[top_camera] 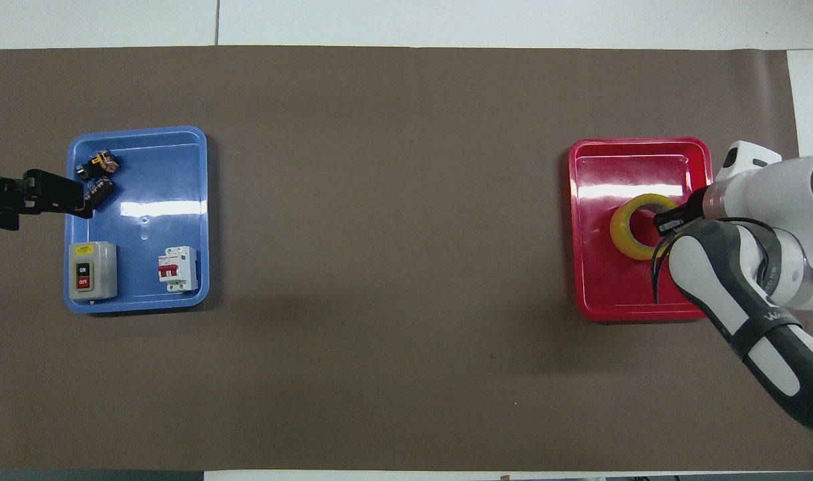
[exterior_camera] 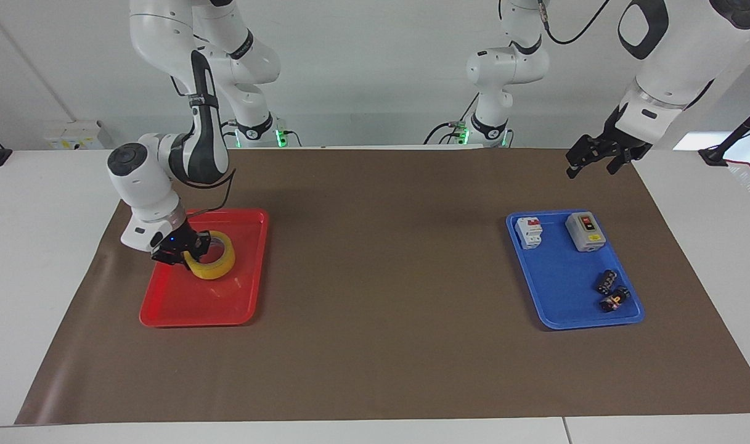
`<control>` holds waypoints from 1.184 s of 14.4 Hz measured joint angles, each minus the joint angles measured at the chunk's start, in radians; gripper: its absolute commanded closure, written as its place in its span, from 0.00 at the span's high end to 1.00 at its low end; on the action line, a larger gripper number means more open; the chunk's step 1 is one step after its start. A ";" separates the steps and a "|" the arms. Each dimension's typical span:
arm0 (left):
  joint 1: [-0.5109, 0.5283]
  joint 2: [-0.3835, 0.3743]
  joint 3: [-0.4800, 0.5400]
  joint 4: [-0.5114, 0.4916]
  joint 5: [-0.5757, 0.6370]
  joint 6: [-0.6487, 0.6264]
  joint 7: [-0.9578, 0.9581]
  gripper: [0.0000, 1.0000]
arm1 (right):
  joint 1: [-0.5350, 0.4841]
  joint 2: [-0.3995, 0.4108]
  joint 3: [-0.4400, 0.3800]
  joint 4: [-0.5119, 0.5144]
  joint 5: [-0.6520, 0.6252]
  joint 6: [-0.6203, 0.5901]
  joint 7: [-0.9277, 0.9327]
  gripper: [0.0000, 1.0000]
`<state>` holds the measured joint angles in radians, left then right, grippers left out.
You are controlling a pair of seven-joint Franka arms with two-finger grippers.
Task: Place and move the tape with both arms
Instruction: 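Carry the tape with the right gripper into the red tray, then open the right gripper to release the tape in the red tray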
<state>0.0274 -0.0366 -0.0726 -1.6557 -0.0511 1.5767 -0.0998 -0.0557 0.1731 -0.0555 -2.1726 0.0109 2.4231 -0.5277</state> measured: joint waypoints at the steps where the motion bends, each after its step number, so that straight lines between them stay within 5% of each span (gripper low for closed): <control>1: 0.000 0.000 0.000 0.000 0.000 0.000 0.000 1.00 | 0.000 0.003 0.000 -0.002 0.000 0.000 0.000 0.00; 3: 0.000 0.000 0.000 0.001 0.000 0.001 0.000 1.00 | 0.000 0.013 0.003 -0.003 0.000 0.020 0.000 0.03; 7: 0.000 0.000 0.000 0.002 0.000 0.001 0.000 1.00 | 0.000 0.032 0.005 -0.003 0.000 0.040 0.000 1.00; 13: -0.004 -0.002 0.000 0.003 0.000 0.001 0.006 1.00 | 0.002 0.010 0.013 0.041 0.000 0.009 0.055 1.00; 17: -0.023 -0.009 0.000 0.003 0.000 0.000 0.006 1.00 | 0.035 -0.046 0.028 0.209 0.000 -0.234 0.245 1.00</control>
<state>0.0044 -0.0459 -0.0723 -1.6525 -0.0511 1.5764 -0.0942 -0.0202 0.1267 -0.0274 -1.9637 0.0108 2.1889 -0.2824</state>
